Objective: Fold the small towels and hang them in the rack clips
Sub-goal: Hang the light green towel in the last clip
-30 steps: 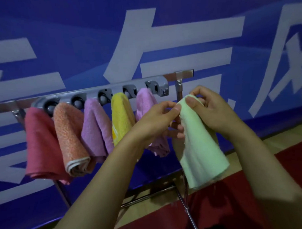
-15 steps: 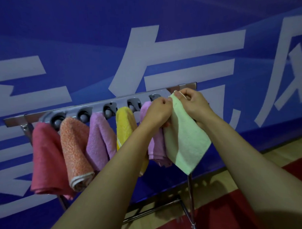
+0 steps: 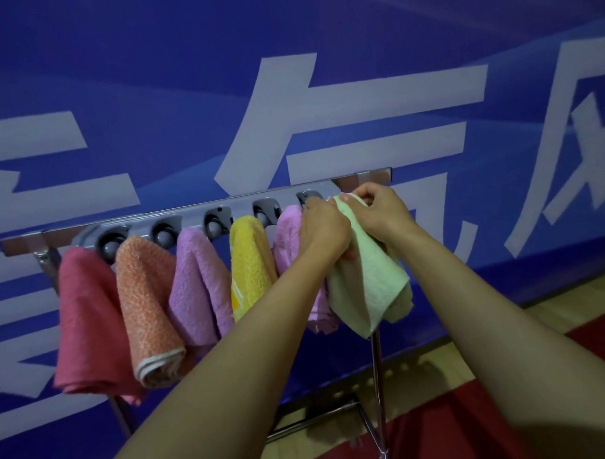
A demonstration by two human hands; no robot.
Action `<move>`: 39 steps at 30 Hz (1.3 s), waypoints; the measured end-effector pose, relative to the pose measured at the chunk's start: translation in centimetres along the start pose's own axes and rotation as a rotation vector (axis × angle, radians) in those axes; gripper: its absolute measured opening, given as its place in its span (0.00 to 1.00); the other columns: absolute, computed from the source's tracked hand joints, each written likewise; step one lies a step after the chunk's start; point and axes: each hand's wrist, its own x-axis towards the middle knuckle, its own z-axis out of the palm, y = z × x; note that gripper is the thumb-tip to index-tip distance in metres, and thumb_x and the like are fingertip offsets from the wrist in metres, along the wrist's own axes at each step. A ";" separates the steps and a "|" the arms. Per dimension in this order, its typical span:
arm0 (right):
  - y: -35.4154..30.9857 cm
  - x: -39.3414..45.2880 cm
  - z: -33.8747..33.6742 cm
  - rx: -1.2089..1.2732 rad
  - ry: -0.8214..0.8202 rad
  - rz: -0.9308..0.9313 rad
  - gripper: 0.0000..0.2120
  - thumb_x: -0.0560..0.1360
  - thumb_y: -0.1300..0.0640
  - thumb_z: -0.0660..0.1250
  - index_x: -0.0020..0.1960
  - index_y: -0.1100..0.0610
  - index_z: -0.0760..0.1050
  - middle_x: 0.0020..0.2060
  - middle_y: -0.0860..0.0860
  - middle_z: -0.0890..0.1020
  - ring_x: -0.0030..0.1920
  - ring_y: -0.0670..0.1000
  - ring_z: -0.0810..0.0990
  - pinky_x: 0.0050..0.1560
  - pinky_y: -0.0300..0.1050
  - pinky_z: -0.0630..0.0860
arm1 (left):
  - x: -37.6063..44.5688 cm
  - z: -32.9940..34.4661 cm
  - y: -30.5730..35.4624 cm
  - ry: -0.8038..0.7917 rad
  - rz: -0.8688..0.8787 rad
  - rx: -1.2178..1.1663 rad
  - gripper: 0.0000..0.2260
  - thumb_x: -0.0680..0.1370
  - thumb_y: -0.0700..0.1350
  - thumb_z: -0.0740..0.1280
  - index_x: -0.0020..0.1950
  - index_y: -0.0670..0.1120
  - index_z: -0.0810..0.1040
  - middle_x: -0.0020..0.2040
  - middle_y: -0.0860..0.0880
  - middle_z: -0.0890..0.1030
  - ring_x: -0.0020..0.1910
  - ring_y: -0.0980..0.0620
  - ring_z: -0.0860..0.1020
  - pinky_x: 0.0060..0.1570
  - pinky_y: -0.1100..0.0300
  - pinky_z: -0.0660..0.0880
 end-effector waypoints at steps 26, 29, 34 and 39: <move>-0.4 -3.7 -0.5 0.317 -0.311 0.186 0.15 0.82 0.43 0.61 0.63 0.45 0.81 0.57 0.53 0.84 0.51 0.51 0.83 0.51 0.48 0.81 | -4.7 -3.0 -0.9 -0.290 0.199 0.272 0.14 0.84 0.42 0.59 0.59 0.35 0.80 0.57 0.35 0.83 0.58 0.36 0.82 0.50 0.53 0.76; -0.2 -3.8 -0.3 0.112 -0.321 0.113 0.21 0.76 0.31 0.56 0.67 0.31 0.72 0.70 0.52 0.73 0.65 0.53 0.77 0.67 0.59 0.75 | -5.5 -3.8 -1.2 -0.345 0.209 0.284 0.14 0.83 0.41 0.59 0.58 0.34 0.79 0.54 0.35 0.82 0.55 0.35 0.81 0.46 0.54 0.75; -0.7 -4.7 -0.5 -0.066 -0.266 0.014 0.22 0.85 0.43 0.54 0.78 0.40 0.60 0.77 0.53 0.61 0.74 0.56 0.66 0.75 0.55 0.64 | -6.7 -4.7 -1.7 -0.344 0.228 0.294 0.10 0.84 0.43 0.58 0.52 0.39 0.75 0.42 0.44 0.77 0.45 0.43 0.78 0.37 0.53 0.74; 0.2 -4.8 -0.3 -0.206 -0.272 -0.118 0.22 0.83 0.47 0.59 0.76 0.37 0.60 0.74 0.55 0.68 0.70 0.58 0.72 0.69 0.59 0.72 | -7.3 -4.4 -2.3 -0.424 0.268 0.239 0.15 0.84 0.41 0.58 0.67 0.38 0.76 0.57 0.36 0.82 0.54 0.37 0.83 0.56 0.42 0.82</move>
